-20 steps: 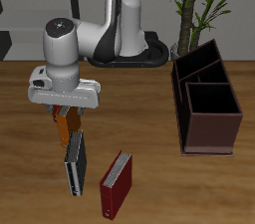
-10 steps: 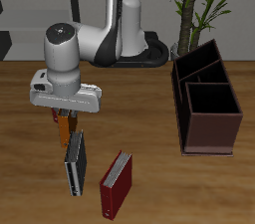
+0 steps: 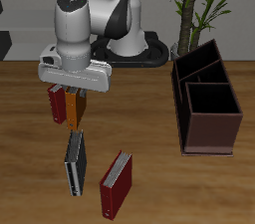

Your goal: Place the orange book into the left desk caddy's right compartment

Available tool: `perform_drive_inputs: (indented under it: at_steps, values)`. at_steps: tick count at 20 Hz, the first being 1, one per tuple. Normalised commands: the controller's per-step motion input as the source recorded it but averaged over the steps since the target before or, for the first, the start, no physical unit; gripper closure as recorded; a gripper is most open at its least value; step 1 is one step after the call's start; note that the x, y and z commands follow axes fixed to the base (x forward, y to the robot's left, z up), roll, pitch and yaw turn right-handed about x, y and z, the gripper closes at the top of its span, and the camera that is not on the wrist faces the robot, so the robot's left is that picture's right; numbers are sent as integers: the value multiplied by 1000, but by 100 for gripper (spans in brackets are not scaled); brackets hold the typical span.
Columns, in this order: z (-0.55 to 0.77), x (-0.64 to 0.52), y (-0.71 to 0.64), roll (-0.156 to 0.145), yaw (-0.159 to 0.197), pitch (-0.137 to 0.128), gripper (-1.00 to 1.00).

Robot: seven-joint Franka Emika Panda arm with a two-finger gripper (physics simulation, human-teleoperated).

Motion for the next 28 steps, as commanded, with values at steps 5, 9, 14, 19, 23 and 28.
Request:
perform_drive_inputs:
  at_steps: [5, 9, 14, 19, 23, 28]
  values:
    - [727, -313, 628, -6, -64, -54, 100]
    - [612, -348, 652, 11, -2, -63, 100]
    - [421, -295, 611, 9, -27, -29, 100]
    - [264, -195, 501, -3, 3, -14, 100]
    - [171, -52, 326, 25, 8, -9, 100]
    - [296, -11, 406, 34, 23, -34, 100]
